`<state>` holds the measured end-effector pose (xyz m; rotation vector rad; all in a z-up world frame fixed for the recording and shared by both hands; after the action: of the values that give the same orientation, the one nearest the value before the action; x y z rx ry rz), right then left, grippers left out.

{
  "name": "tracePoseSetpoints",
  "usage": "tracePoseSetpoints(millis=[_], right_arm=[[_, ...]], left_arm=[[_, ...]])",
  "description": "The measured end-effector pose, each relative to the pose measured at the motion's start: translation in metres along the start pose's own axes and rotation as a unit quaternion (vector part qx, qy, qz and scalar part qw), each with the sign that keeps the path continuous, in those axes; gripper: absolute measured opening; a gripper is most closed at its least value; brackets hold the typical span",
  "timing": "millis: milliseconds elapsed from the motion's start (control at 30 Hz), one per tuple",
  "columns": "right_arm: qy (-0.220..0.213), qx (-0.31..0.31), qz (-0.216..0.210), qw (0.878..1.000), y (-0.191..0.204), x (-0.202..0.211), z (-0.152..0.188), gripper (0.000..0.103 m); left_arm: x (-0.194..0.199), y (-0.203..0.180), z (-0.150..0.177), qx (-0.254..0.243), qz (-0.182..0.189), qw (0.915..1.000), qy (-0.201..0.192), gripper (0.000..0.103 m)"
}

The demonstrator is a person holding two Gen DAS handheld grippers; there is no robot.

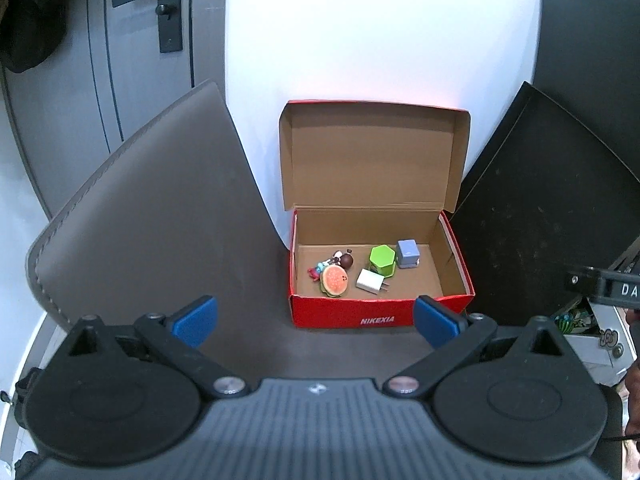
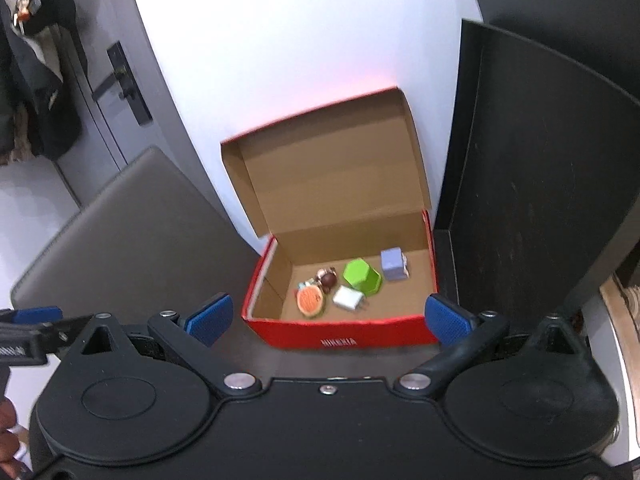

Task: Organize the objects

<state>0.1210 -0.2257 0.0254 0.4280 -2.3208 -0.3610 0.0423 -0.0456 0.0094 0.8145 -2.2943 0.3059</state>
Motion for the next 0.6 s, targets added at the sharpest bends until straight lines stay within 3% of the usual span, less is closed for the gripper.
tracePoseSetpoints(millis=[600], right_arm=[[0.016,0.018,0.013,1.000,-0.007,-0.010,0.013,0.103]], left_arm=[[-0.018,-0.017,0.013,-0.013,0.018,0.9996,0.016,0.103]])
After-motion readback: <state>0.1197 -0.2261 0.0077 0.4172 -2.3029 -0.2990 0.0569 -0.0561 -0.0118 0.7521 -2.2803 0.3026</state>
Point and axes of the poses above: each gripper's, at about its wrist camera, not at the fingertips, and x roughly against the way its jaws point, y to its left, z to its underside, the point moved 6 cm from there along -x, roughly the way its jaws point, and after that the axes turned 10 degrees about -x, right-handed, at the moved point
